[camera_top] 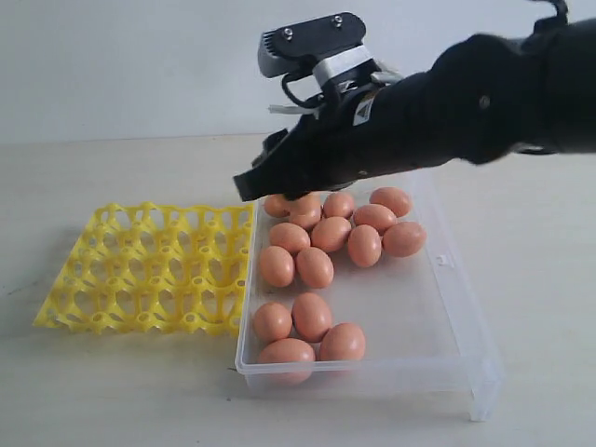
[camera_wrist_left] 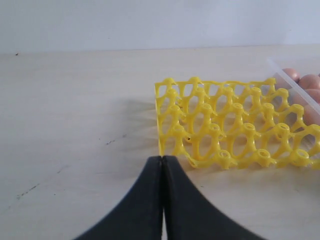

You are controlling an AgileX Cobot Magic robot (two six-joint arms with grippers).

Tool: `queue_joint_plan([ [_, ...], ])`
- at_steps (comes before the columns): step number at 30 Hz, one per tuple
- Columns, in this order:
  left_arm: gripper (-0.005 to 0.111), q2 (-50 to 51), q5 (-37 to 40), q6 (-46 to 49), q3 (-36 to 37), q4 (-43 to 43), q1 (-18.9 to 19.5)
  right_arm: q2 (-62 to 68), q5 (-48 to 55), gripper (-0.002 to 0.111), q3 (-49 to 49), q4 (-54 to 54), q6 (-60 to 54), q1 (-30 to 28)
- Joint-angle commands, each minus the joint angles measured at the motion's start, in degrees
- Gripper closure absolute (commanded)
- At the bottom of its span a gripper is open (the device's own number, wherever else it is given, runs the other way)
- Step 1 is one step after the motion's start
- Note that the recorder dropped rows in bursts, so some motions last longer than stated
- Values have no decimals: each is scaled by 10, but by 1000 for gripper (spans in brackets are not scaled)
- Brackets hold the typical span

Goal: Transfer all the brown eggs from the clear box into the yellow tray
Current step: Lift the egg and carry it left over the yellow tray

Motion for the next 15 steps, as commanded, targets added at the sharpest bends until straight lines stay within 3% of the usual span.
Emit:
queue_joint_plan([
  [1, 107, -3, -6, 2, -2, -1, 1, 14, -165, 108, 32, 11, -2, 66],
  [8, 107, -3, -6, 2, -2, -1, 1, 112, -402, 108, 9, -170, 171, 113],
  [11, 107, -3, -6, 2, -2, -1, 1, 167, -396, 108, -44, -200, 246, 113],
  [15, 107, -3, -6, 2, -2, -1, 1, 240, -335, 108, -139, -200, 249, 113],
])
